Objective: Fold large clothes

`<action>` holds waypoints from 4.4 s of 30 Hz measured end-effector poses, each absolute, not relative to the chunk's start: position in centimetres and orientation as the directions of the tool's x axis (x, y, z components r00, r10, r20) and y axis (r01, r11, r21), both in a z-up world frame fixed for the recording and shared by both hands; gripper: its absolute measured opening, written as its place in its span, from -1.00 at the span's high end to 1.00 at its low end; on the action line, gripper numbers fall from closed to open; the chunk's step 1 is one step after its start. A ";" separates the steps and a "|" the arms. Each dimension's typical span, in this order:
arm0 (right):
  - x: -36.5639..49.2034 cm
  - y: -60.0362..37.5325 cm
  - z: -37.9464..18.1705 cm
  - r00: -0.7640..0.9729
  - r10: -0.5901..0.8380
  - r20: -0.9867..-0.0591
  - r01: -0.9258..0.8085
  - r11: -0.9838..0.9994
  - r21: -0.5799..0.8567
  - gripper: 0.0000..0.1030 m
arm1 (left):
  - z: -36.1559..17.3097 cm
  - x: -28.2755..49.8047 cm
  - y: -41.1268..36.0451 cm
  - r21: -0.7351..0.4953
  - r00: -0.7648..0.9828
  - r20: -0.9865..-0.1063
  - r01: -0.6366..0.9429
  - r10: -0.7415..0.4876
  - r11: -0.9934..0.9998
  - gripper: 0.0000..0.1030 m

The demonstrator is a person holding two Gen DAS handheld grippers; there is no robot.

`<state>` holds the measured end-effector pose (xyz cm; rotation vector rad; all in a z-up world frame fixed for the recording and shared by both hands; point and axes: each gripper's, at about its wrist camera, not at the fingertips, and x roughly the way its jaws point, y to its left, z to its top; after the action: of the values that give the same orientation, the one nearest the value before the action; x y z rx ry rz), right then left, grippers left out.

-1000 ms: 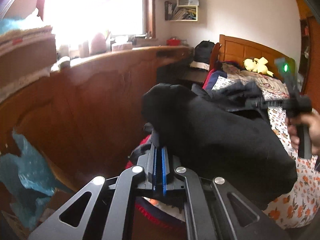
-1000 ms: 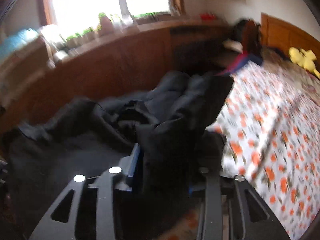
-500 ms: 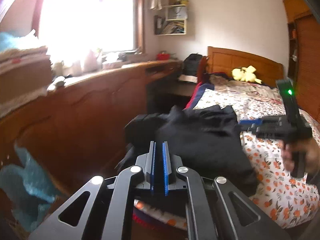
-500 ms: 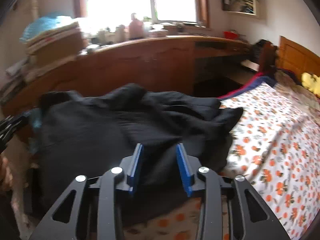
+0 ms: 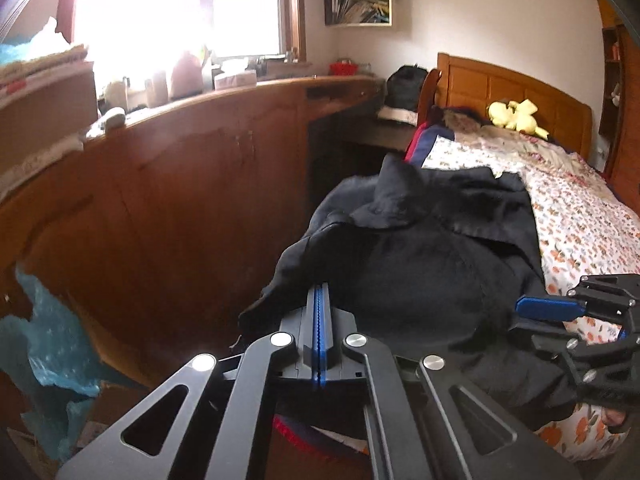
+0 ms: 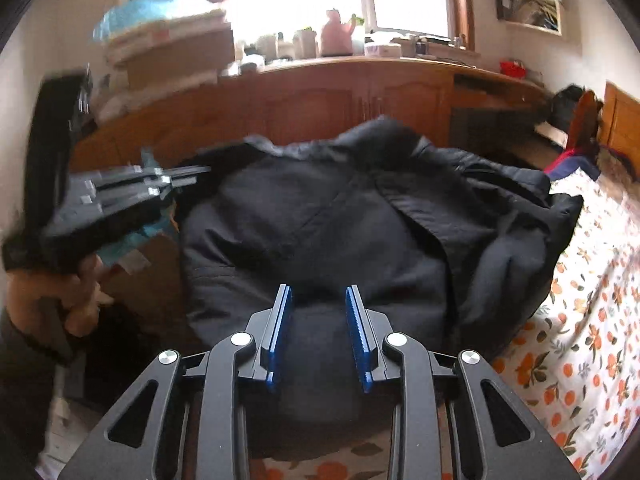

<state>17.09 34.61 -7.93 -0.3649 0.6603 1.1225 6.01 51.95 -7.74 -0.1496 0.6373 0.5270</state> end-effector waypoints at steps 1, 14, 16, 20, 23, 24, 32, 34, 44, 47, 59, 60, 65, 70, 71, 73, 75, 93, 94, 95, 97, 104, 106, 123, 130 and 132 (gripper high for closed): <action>17.1 34.6 -8.2 0.274 0.707 -0.652 -0.909 0.413 0.066 0.49 | -8.2 6.0 52.2 0.020 0.674 -0.609 -0.513 0.418 0.858 1.00; 15.8 27.3 -3.1 0.386 0.740 -0.551 -0.864 0.499 0.065 0.56 | -4.6 3.9 48.3 0.030 0.730 -0.522 -0.502 0.442 0.864 0.99; 15.6 25.8 -2.5 0.402 0.739 -0.541 -0.858 0.511 0.060 0.56 | -3.8 3.8 47.2 0.028 0.741 -0.510 -0.494 0.437 0.869 0.99; 15.4 21.9 -1.4 0.439 0.738 -0.513 -0.838 0.542 0.063 0.56 | -2.6 3.8 44.5 0.023 0.765 -0.480 -0.479 0.430 0.877 -0.12; 15.3 19.0 -1.0 0.468 0.729 -0.500 -0.820 0.568 0.061 0.56 | -1.7 3.6 42.2 0.031 0.792 -0.428 -0.468 0.435 0.883 -0.85; 15.3 18.2 -0.9 0.475 0.727 -0.496 -0.816 0.575 0.062 0.56 | -1.5 3.6 41.4 0.033 0.799 -0.420 -0.461 0.431 0.887 -0.96; 14.7 10.3 -1.3 0.574 0.674 -0.465 -0.750 0.661 0.032 0.09 | -1.1 4.7 34.8 0.024 0.829 -0.423 -0.394 0.366 0.919 -0.96; 14.3 8.4 -1.5 0.599 0.659 -0.454 -0.731 0.682 0.025 -0.18 | -1.3 5.1 33.2 0.027 0.834 -0.424 -0.378 0.353 0.925 -0.96; 12.8 -1.9 -3.7 0.705 0.563 -0.430 -0.609 0.792 0.039 -0.63 | -3.8 7.4 23.3 0.016 0.866 -0.458 -0.219 0.202 0.976 -0.96; 12.2 -5.1 -4.5 0.735 0.524 -0.430 -0.560 0.827 0.051 -0.80 | -4.6 8.0 20.5 0.006 0.871 -0.466 -0.175 0.157 0.985 -0.96; 9.4 -15.1 -5.5 0.824 0.358 -0.440 -0.363 0.929 0.077 -0.85 | -6.4 9.6 9.8 -0.042 0.876 -0.481 -0.011 -0.011 0.999 -0.96; 9.0 -15.9 -5.4 0.834 0.346 -0.430 -0.346 0.935 0.081 -0.85 | -6.2 9.5 9.0 -0.044 0.879 -0.476 0.001 -0.022 0.999 -0.96; 6.6 -18.9 -3.8 0.885 0.275 -0.377 -0.259 0.961 0.093 -0.85 | -4.5 8.8 5.7 -0.040 0.894 -0.444 0.039 -0.052 0.998 -0.96; 4.0 -21.2 -2.2 0.915 0.244 -0.322 -0.220 0.969 0.110 -0.85 | -2.5 6.7 3.3 -0.033 0.909 -0.411 0.060 -0.068 0.998 -0.96; 3.4 -21.7 -1.9 0.920 0.236 -0.312 -0.211 0.971 0.114 -0.85 | -2.2 6.1 2.8 -0.033 0.913 -0.402 0.067 -0.075 0.997 -0.96; 2.5 -22.1 -1.5 0.926 0.228 -0.300 -0.203 0.973 0.113 -0.85 | -1.6 5.2 2.1 -0.036 0.915 -0.394 0.073 -0.081 0.997 -0.96; 1.9 -22.2 -1.3 0.932 0.216 -0.292 -0.192 0.975 0.109 -0.85 | -1.2 4.2 1.5 -0.031 0.917 -0.391 0.072 -0.078 0.997 -0.96; 1.1 -23.0 -1.6 0.932 0.213 -0.292 -0.182 0.975 0.131 -0.85 | -0.8 2.1 0.8 -0.025 0.917 -0.391 0.068 -0.072 0.997 -0.96; 1.1 -22.9 -1.5 0.932 0.213 -0.292 -0.182 0.975 0.130 -0.85 | -0.8 2.1 0.9 -0.024 0.918 -0.390 0.068 -0.072 0.997 -0.96; 1.1 -22.9 -1.5 0.933 0.213 -0.292 -0.182 0.975 0.129 -0.85 | -0.8 2.2 0.9 -0.024 0.919 -0.388 0.067 -0.071 0.997 -0.96; 1.2 -22.9 -1.5 0.932 0.214 -0.293 -0.183 0.974 0.131 -0.85 | -0.8 2.1 0.9 -0.028 0.921 -0.384 0.064 -0.070 0.998 -0.96; 1.2 -22.8 -1.5 0.932 0.211 -0.295 -0.180 0.975 0.129 -0.85 | -0.8 1.8 1.1 -0.022 0.927 -0.371 0.055 -0.059 0.998 -0.96; 1.4 -22.7 -1.7 0.932 0.210 -0.297 -0.180 0.976 0.126 -0.85 | -0.8 1.8 1.1 -0.022 0.927 -0.370 0.053 -0.057 0.998 -0.96; 1.5 -22.8 -2.1 0.931 0.203 -0.303 -0.174 0.978 0.118 -0.85 | -0.9 1.7 1.2 -0.015 0.929 -0.366 0.046 -0.048 0.999 -0.96; 1.5 -22.8 -2.1 0.931 0.202 -0.303 -0.174 0.978 0.118 -0.85 | -0.9 1.6 1.2 -0.013 0.930 -0.365 0.045 -0.047 0.999 -0.96; 1.5 -22.8 -2.1 0.931 0.202 -0.303 -0.175 0.978 0.116 -0.85 | -1.0 1.6 1.2 -0.012 0.930 -0.364 0.043 -0.044 0.999 -0.96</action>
<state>1.52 -22.78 -2.11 0.0881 0.3194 0.1932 1.63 1.19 -0.98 -0.0043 0.3729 -0.0447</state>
